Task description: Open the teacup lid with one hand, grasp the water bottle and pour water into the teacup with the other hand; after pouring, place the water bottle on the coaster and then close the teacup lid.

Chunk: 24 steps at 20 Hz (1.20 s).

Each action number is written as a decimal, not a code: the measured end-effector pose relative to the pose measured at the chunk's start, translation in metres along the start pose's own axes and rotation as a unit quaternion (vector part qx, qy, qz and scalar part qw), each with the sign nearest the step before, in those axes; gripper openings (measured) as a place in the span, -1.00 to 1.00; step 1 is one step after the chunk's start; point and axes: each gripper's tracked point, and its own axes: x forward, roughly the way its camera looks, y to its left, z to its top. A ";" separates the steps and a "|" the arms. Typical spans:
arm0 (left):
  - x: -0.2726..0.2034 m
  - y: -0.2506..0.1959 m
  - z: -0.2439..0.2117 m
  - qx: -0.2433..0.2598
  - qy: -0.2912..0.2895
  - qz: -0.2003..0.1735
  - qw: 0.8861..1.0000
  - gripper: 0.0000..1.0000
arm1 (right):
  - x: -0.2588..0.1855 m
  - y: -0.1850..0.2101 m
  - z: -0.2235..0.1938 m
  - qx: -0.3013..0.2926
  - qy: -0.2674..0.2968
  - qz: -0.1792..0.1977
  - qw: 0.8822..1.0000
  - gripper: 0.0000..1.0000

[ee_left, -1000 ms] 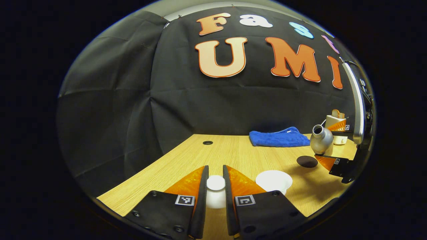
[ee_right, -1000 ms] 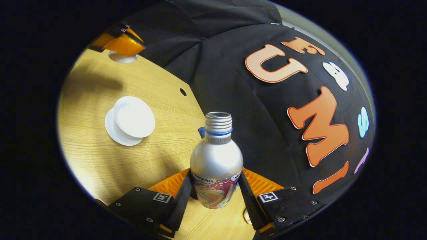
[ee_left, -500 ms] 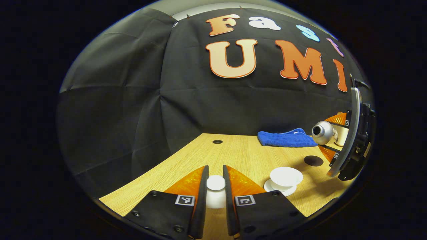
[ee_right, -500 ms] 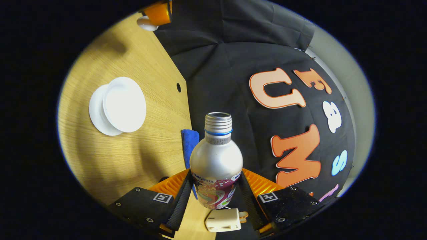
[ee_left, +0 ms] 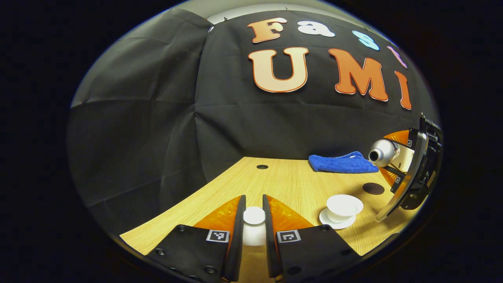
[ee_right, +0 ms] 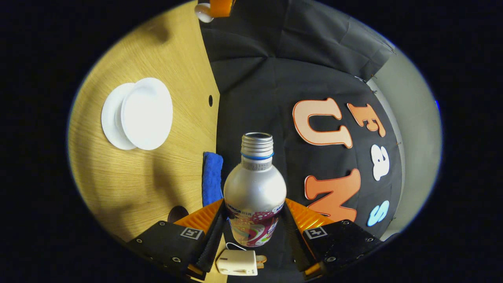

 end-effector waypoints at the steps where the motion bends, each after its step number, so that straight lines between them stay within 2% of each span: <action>1: 0.000 0.002 -0.003 -0.001 0.001 0.000 1.000 -0.40 | 0.002 0.001 0.000 -0.012 0.001 -0.003 1.000 0.58; 2: 0.001 0.002 -0.005 -0.001 0.002 0.000 1.000 -0.41 | 0.002 0.001 0.001 -0.024 0.001 -0.007 1.000 0.51; 4: 0.000 0.004 -0.006 -0.001 0.004 0.000 1.000 -0.40 | 0.004 0.003 0.005 -0.044 -0.008 -0.009 0.999 0.58; 13: 0.002 0.009 -0.017 -0.010 0.013 0.000 1.000 -0.40 | 0.013 -0.007 0.014 -0.119 -0.032 -0.021 0.992 0.58; 16: 0.002 0.009 -0.018 -0.012 0.015 -0.002 1.000 -0.40 | 0.016 -0.013 0.012 -0.129 -0.033 -0.025 0.991 0.58; 17: 0.002 0.010 -0.017 -0.013 0.014 -0.001 1.000 -0.46 | 0.018 -0.016 0.011 -0.132 -0.032 -0.029 0.990 0.57; 18: 0.002 0.010 -0.016 -0.013 0.013 -0.001 1.000 -0.40 | 0.019 -0.019 0.011 -0.136 -0.032 -0.032 0.990 0.57; 24: 0.002 0.010 -0.015 -0.012 0.009 -0.002 1.000 -0.39 | 0.022 -0.034 0.012 -0.157 -0.038 -0.042 0.986 0.57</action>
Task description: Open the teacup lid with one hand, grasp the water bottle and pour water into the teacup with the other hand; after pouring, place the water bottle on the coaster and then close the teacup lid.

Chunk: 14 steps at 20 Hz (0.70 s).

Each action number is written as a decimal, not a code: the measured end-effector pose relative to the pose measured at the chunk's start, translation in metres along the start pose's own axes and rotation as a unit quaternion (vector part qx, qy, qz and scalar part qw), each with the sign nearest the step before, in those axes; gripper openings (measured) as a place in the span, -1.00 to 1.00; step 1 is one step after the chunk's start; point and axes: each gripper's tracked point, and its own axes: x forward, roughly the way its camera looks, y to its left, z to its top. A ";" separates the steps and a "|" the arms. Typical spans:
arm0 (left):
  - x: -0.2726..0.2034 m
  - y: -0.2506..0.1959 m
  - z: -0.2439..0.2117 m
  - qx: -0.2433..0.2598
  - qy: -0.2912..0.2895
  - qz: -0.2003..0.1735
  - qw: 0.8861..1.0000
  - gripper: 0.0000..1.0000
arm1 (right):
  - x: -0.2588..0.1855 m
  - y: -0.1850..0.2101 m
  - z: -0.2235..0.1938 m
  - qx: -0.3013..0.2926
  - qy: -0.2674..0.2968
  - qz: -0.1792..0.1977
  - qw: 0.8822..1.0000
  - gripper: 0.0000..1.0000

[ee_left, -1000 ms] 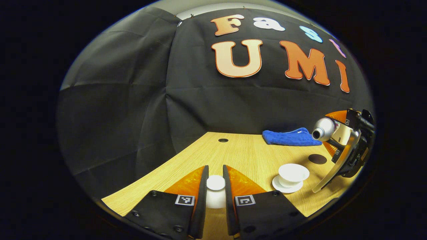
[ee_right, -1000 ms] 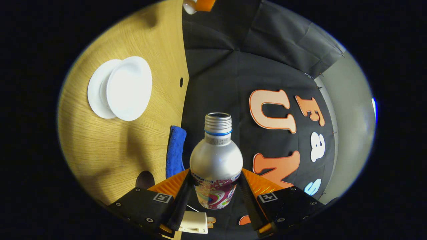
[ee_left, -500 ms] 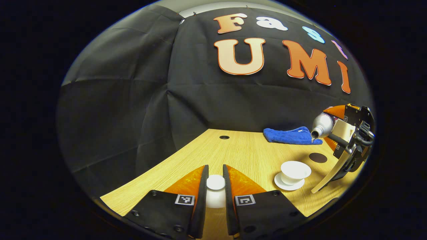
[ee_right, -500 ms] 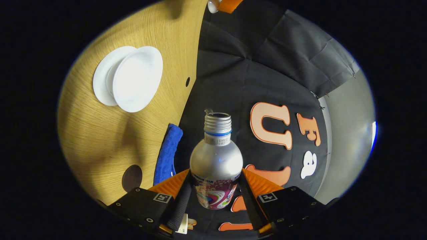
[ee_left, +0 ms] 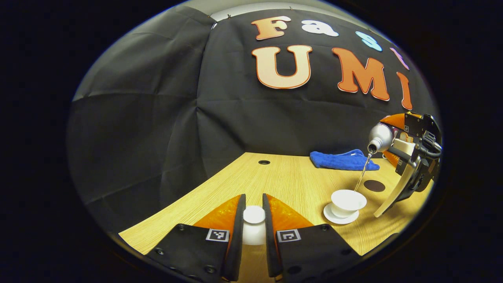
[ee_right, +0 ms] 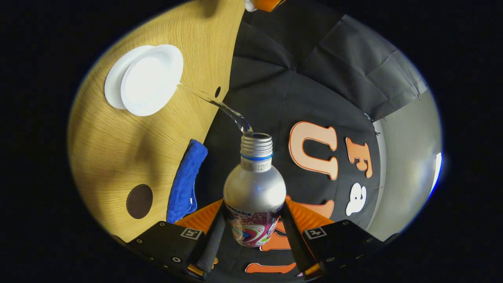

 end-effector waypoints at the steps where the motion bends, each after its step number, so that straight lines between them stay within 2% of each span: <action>1: 0.000 0.000 0.000 0.002 0.002 0.001 1.000 -0.46 | 0.001 -0.001 0.000 -0.004 -0.001 -0.002 1.000 0.58; 3: -0.002 0.000 0.002 0.010 0.002 0.003 1.000 -0.40 | 0.001 0.001 0.000 -0.007 -0.008 0.006 1.000 0.57; 11: -0.004 0.001 0.016 0.019 -0.009 0.001 1.000 -0.39 | 0.010 -0.021 -0.007 -0.055 -0.024 -0.014 0.998 0.58; 12: -0.004 0.000 0.015 0.018 -0.007 0.001 1.000 -0.46 | 0.011 -0.021 -0.005 -0.060 -0.028 -0.015 0.998 0.58; 14: -0.005 0.001 0.013 0.017 -0.005 0.000 1.000 -0.41 | 0.013 -0.025 -0.007 -0.065 -0.031 -0.018 0.997 0.57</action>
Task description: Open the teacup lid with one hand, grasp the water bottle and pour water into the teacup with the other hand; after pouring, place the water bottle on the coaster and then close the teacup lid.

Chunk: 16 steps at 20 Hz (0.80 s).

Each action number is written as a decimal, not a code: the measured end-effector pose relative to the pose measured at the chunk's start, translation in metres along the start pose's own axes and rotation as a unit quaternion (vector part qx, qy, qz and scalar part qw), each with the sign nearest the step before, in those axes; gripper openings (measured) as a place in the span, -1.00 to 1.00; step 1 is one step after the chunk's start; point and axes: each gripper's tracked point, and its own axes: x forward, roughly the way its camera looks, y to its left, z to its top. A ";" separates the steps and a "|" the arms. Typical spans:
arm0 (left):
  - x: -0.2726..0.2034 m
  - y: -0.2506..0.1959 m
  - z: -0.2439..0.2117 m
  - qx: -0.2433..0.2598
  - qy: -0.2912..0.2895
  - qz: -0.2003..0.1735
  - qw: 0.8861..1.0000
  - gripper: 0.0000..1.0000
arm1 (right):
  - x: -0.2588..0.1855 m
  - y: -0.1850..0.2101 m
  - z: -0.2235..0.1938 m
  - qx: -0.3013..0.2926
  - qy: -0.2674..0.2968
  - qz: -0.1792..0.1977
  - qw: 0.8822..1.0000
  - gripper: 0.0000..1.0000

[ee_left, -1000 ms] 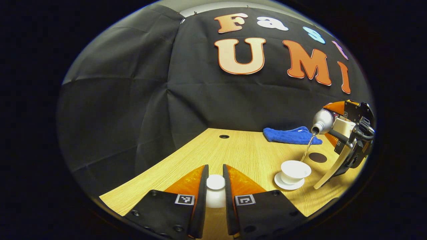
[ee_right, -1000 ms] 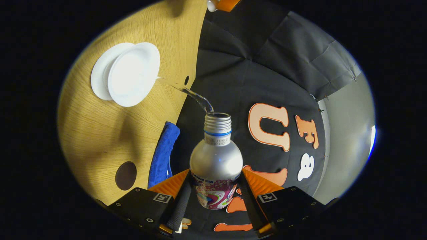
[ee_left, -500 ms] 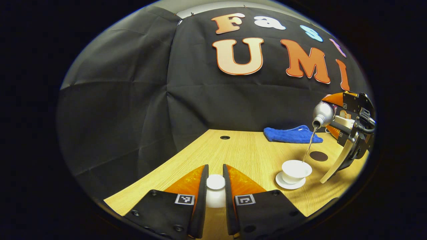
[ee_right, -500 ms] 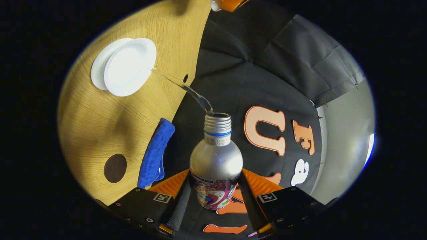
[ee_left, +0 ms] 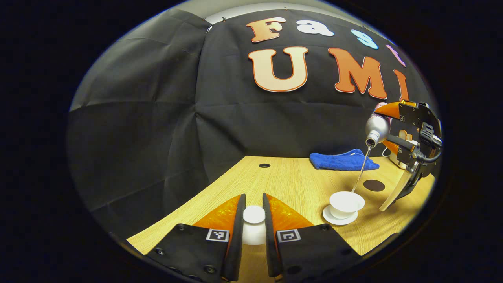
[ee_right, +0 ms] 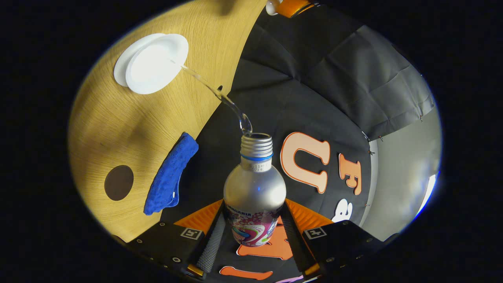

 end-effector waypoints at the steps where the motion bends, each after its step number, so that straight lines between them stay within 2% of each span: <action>1: -0.001 0.000 0.000 -0.001 0.000 -0.001 1.000 -0.40 | 0.000 -0.002 0.000 -0.004 -0.003 -0.002 1.000 0.57; 7: 0.000 -0.001 0.000 0.002 0.004 -0.005 1.000 -0.40 | 0.003 -0.009 0.000 -0.024 -0.011 -0.014 1.000 0.57; 10: 0.000 -0.001 -0.001 0.001 0.005 -0.006 1.000 -0.40 | 0.002 0.002 0.003 -0.025 -0.020 0.002 0.999 0.58; 16: 0.001 0.002 -0.008 0.002 0.015 -0.003 1.000 -0.39 | -0.001 0.007 0.019 -0.057 -0.037 -0.008 0.998 0.58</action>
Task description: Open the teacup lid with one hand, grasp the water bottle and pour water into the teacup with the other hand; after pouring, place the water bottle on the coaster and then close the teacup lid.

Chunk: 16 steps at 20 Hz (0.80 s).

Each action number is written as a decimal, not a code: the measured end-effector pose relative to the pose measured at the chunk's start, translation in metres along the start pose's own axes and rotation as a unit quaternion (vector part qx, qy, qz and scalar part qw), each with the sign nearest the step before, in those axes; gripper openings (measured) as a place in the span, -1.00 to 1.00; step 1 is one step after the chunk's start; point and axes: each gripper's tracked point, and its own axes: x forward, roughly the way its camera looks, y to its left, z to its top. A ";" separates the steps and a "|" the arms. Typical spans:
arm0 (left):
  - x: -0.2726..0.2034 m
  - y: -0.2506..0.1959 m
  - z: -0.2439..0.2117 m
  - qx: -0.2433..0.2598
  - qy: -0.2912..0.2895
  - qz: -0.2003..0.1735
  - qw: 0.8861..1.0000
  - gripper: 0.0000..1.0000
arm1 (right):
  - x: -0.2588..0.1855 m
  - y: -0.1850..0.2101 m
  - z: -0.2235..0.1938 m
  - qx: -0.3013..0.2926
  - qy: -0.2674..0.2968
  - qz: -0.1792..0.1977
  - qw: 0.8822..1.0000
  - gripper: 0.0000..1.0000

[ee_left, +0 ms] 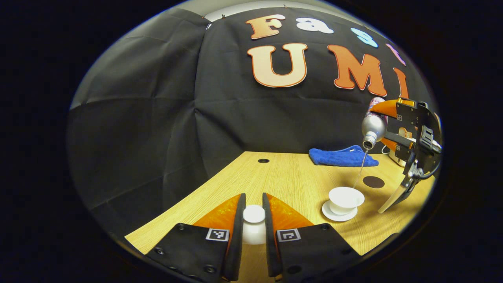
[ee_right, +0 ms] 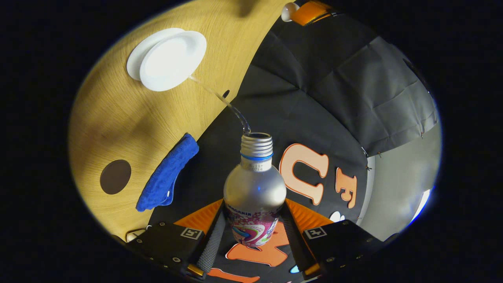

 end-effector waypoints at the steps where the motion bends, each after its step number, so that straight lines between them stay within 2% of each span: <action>1: 0.000 0.000 0.001 0.000 -0.001 0.001 1.000 -0.40 | 0.001 0.001 0.004 -0.005 -0.004 0.000 1.000 0.57; 4: 0.000 0.001 -0.002 0.000 -0.001 0.002 1.000 -0.46 | 0.001 0.007 0.011 -0.015 -0.013 0.001 1.000 0.57; 5: 0.000 0.001 -0.001 -0.001 -0.001 0.002 1.000 -0.39 | -0.001 0.007 0.014 -0.018 -0.014 0.001 1.000 0.57; 10: -0.005 0.003 -0.005 -0.003 -0.001 0.002 1.000 -0.40 | -0.004 0.017 0.031 -0.028 -0.035 0.009 0.999 0.58; 13: -0.006 0.000 -0.006 0.000 -0.001 0.001 1.000 -0.44 | -0.006 0.026 0.035 -0.017 -0.040 0.018 0.999 0.58; 16: -0.005 -0.004 -0.005 0.003 -0.005 -0.001 1.000 -0.40 | -0.008 0.038 0.041 0.027 -0.040 0.040 0.998 0.58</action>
